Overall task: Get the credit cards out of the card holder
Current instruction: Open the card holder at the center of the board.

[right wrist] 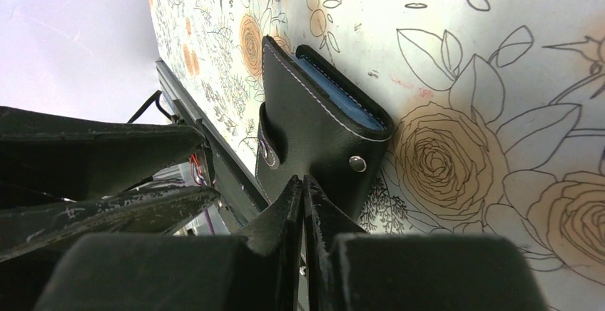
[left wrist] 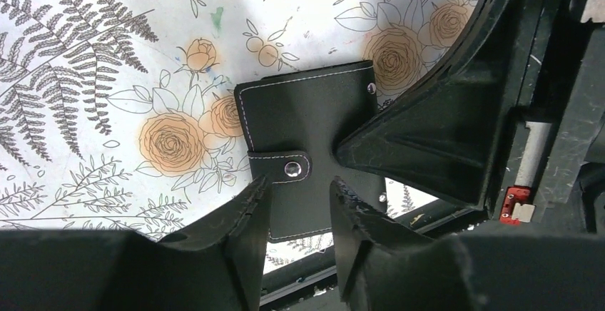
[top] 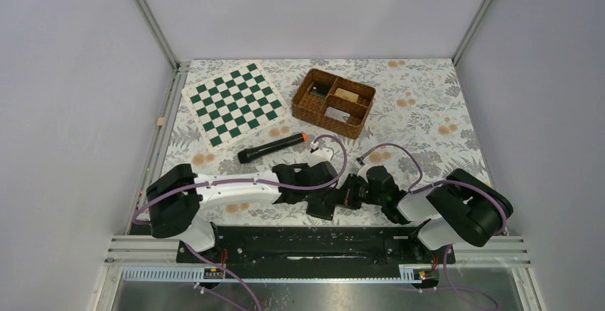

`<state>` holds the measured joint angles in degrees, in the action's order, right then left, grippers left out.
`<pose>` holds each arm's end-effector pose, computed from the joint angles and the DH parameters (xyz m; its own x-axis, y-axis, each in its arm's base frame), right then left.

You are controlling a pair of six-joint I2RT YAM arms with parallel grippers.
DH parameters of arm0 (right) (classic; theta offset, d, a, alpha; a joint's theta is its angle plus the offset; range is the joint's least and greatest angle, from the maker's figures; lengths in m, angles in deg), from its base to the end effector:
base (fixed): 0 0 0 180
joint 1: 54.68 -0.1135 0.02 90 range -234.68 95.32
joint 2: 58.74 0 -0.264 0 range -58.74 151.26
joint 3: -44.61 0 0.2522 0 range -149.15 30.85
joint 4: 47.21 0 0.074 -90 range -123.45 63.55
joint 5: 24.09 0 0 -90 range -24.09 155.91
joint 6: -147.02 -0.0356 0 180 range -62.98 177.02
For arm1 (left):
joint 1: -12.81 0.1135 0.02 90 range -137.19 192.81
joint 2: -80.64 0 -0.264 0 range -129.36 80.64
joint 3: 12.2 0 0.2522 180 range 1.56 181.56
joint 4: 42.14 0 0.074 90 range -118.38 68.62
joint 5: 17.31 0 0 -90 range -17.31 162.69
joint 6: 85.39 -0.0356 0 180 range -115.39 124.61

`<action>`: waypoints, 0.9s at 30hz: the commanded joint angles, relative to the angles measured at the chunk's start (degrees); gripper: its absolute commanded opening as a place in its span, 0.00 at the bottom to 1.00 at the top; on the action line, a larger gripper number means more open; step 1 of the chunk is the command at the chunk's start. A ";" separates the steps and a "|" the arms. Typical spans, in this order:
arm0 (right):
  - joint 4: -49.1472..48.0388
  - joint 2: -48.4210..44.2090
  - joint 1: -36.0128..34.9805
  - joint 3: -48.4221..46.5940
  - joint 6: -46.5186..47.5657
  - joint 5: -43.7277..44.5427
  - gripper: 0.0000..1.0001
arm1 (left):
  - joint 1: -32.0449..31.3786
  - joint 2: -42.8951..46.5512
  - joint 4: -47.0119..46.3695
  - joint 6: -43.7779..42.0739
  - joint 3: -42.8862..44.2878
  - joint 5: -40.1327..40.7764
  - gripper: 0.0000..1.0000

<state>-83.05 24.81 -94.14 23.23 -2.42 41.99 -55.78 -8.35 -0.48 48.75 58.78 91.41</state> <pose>0.1480 0.1405 0.1055 -0.9160 0.2655 -0.3008 -0.1432 0.4841 0.8632 0.1236 -0.2840 0.2065 -0.7990 0.2308 -0.5553 0.3709 0.9160 -0.1529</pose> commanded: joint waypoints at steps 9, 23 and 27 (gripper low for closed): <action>4.69 -0.10 0.55 1.11 2.14 1.84 0.09 | -2.58 -7.30 1.39 -1.57 4.85 3.18 0.53; 5.42 -0.33 0.60 0.59 2.44 1.53 0.09 | -3.31 -13.53 4.44 -2.19 6.93 6.98 0.35; 6.29 -0.85 0.62 0.72 2.74 2.03 0.09 | -3.30 -12.34 4.45 -1.85 6.11 8.23 0.22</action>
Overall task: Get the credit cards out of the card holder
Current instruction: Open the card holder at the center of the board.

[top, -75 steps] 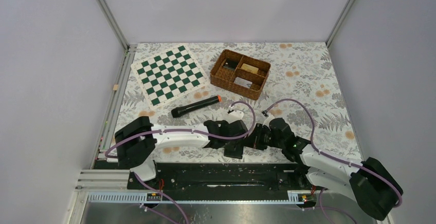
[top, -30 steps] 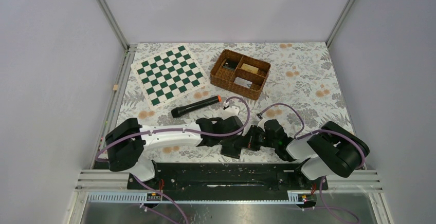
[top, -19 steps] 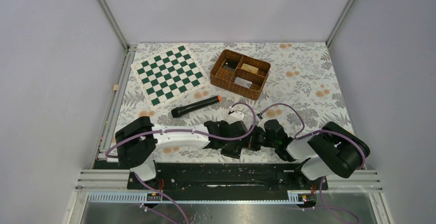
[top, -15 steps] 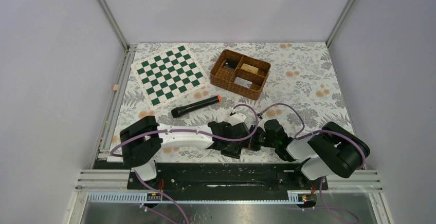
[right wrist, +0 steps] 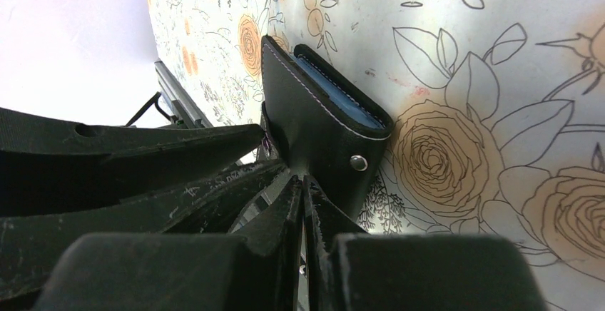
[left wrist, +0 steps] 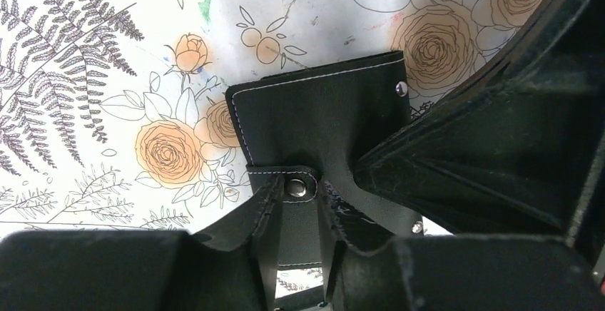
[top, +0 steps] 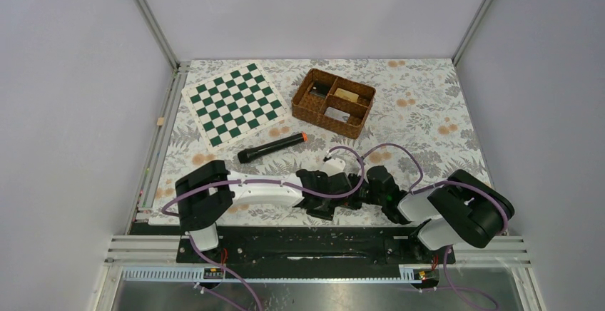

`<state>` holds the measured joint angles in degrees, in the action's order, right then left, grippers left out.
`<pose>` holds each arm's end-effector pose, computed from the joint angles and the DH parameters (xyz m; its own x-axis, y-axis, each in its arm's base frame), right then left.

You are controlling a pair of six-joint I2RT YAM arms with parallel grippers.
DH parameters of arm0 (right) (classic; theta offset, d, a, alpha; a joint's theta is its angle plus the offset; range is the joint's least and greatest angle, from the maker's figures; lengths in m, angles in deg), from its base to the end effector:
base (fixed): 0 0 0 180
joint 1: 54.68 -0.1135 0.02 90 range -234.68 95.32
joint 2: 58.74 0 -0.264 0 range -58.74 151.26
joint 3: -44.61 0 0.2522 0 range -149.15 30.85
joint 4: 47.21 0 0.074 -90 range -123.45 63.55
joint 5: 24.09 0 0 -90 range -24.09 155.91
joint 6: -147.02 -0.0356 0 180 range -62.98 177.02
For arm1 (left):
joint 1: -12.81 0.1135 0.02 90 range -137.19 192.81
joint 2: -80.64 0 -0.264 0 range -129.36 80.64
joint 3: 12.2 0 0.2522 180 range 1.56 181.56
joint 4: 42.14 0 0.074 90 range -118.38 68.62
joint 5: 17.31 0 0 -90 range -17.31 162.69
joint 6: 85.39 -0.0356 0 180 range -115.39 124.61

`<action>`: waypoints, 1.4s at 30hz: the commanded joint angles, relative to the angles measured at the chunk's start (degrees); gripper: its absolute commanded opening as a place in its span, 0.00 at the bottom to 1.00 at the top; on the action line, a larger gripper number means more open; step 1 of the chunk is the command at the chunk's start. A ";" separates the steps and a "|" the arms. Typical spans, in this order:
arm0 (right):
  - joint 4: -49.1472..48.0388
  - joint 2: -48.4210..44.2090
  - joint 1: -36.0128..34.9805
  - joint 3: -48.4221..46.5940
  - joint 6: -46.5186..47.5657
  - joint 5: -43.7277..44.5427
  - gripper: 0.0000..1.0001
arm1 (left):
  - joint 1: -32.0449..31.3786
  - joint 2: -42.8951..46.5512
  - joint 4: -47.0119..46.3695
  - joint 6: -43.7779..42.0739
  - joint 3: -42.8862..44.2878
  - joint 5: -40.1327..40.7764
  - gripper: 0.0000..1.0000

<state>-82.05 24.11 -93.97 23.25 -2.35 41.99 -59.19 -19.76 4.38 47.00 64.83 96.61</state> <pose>0.1478 0.1396 0.1060 -0.9163 0.2666 -0.2989 -0.1391 0.4879 0.8617 0.1175 -0.3149 0.1731 -0.7714 0.3798 -0.5106 0.4146 0.9086 0.0494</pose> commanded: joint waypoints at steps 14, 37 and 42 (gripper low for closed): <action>5.18 0.21 1.04 1.70 3.41 2.33 0.08 | 0.20 3.10 2.21 1.26 -0.67 5.97 0.00; 4.82 0.69 1.54 1.53 2.94 2.03 0.09 | -1.78 6.58 -4.17 -5.43 -2.37 4.86 0.52; 4.52 0.97 1.50 1.62 2.95 2.03 0.08 | -3.15 2.61 -3.10 -6.19 -0.65 6.84 0.55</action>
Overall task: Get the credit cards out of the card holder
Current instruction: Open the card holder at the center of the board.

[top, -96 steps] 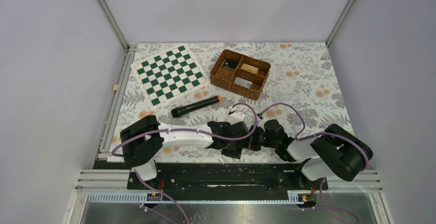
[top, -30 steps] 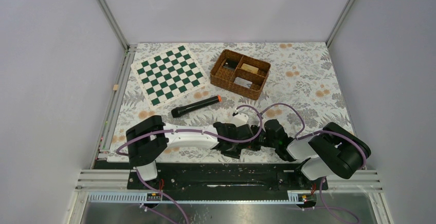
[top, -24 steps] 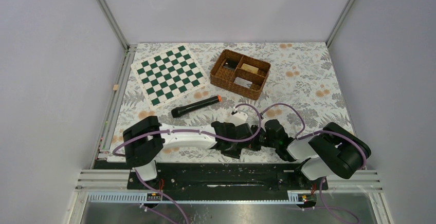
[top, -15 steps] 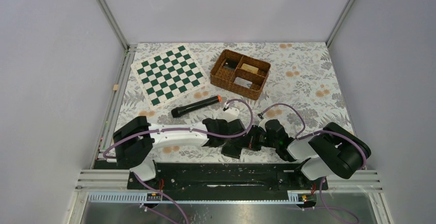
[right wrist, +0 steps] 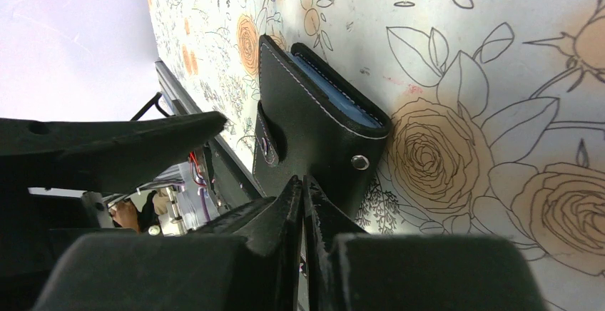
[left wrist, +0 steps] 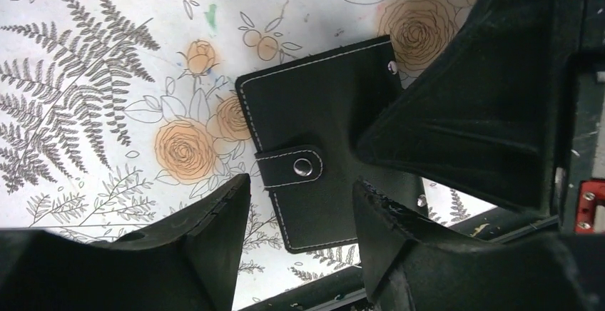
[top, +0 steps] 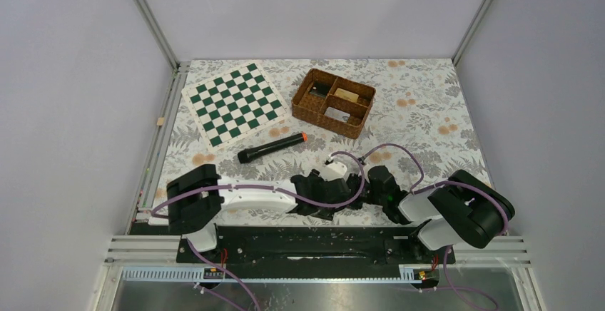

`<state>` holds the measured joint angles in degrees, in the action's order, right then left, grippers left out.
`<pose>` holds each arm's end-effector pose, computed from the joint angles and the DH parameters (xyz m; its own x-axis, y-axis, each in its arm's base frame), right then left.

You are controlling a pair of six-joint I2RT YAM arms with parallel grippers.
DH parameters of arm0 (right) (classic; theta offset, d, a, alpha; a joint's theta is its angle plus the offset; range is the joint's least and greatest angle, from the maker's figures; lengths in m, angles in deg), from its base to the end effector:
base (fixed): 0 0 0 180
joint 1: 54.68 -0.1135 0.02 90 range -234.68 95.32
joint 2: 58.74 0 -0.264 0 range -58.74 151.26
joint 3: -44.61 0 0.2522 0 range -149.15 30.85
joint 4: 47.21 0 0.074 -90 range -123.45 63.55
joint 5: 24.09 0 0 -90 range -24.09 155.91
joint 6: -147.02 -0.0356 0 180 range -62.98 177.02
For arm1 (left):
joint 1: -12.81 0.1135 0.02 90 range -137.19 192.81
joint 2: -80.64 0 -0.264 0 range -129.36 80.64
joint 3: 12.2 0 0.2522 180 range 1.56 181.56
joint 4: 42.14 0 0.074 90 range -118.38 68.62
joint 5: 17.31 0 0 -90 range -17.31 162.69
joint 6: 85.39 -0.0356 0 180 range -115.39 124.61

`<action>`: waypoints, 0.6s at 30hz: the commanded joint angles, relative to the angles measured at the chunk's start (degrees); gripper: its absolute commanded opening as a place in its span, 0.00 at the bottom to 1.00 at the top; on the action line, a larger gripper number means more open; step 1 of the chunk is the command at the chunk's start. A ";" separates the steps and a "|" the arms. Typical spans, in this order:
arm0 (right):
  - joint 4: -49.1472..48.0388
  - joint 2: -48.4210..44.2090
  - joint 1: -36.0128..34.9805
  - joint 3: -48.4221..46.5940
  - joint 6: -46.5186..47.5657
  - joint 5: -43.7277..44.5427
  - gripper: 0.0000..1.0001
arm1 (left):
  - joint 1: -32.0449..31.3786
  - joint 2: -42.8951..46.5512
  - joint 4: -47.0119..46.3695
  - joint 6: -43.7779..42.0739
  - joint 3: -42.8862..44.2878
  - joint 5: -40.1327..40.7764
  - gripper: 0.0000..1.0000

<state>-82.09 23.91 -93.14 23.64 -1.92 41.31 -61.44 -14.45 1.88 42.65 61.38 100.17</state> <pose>0.1480 0.1365 0.1054 -0.9158 0.2672 -0.2997 -0.1394 0.4883 0.8615 0.1032 -0.3053 0.1879 -0.6888 0.4282 -0.5850 0.4794 0.8743 0.0755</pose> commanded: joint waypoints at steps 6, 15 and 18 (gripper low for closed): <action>4.35 1.20 0.71 1.14 2.38 2.62 0.08 | -1.77 -6.08 -0.27 -1.32 2.86 5.22 0.55; 4.04 1.46 0.69 1.58 2.46 2.72 0.08 | -1.77 -7.41 3.67 0.97 3.48 12.54 0.40; 3.82 1.64 0.69 1.49 2.41 2.60 0.09 | -1.77 -7.23 4.21 1.28 3.43 13.61 0.36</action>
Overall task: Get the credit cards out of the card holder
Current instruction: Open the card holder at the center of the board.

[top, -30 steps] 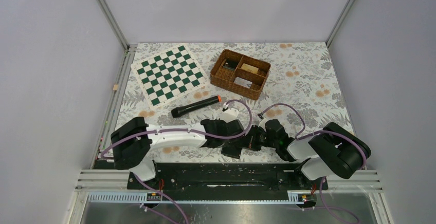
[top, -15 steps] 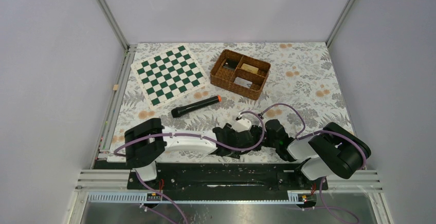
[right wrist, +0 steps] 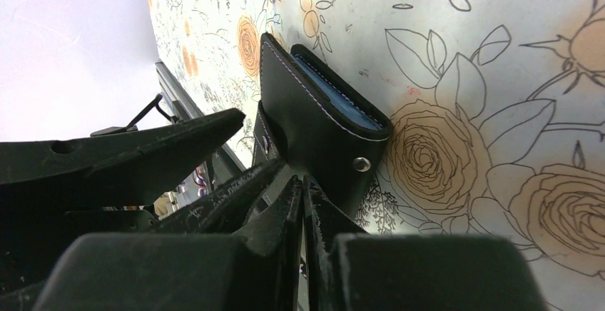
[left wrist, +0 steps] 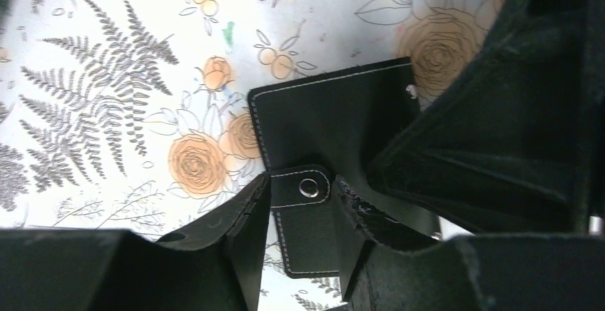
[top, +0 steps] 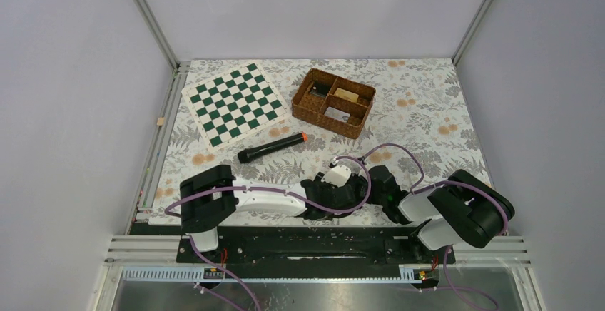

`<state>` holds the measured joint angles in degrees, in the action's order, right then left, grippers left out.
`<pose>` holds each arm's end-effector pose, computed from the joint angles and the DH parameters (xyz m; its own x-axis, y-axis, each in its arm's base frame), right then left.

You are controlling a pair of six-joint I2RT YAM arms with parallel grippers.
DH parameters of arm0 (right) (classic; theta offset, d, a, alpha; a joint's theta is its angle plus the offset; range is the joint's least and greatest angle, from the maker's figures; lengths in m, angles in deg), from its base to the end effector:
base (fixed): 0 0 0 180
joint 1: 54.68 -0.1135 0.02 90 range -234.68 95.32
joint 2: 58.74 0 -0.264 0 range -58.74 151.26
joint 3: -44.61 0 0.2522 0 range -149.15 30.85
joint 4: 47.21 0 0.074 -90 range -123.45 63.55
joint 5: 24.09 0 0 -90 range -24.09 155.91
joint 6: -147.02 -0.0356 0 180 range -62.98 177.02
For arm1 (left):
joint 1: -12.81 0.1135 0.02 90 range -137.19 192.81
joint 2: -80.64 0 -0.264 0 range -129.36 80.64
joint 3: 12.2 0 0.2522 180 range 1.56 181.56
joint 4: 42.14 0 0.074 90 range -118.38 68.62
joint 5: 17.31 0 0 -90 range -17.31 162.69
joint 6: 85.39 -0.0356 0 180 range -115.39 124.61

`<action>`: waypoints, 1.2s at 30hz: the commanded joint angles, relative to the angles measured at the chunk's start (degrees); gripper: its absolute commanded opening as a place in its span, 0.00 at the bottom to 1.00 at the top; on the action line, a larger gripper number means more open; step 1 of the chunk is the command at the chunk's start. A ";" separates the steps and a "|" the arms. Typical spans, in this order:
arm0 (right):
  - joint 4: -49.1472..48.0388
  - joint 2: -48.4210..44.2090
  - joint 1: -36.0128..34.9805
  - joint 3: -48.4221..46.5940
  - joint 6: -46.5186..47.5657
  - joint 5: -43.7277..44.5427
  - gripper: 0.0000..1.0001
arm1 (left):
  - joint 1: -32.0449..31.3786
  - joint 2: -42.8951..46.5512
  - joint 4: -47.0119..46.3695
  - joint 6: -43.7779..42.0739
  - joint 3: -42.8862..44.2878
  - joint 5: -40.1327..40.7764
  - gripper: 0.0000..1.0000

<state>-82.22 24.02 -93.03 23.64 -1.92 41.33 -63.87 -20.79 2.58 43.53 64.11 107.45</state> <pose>0.1484 0.1363 0.1052 -0.9151 0.2693 -0.3000 -0.1387 0.4886 0.8614 0.0972 -0.3225 0.1683 -0.6421 0.4717 -0.6044 0.4509 0.8699 0.1999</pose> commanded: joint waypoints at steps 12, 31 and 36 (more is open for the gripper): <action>4.22 1.43 0.69 1.39 2.53 2.37 0.08 | 0.66 -1.62 2.33 -0.21 -0.26 4.70 0.34; 6.16 4.53 1.26 1.30 2.97 3.13 0.08 | 2.22 0.80 3.96 2.76 -2.08 6.68 0.00; 4.70 6.42 1.43 1.48 2.96 2.97 0.08 | 3.04 1.92 5.24 4.17 -2.31 7.43 0.00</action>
<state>-85.54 27.11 -92.39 23.47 -2.03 40.54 -63.08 -21.14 1.95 47.03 63.69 109.33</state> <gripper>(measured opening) 0.084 0.036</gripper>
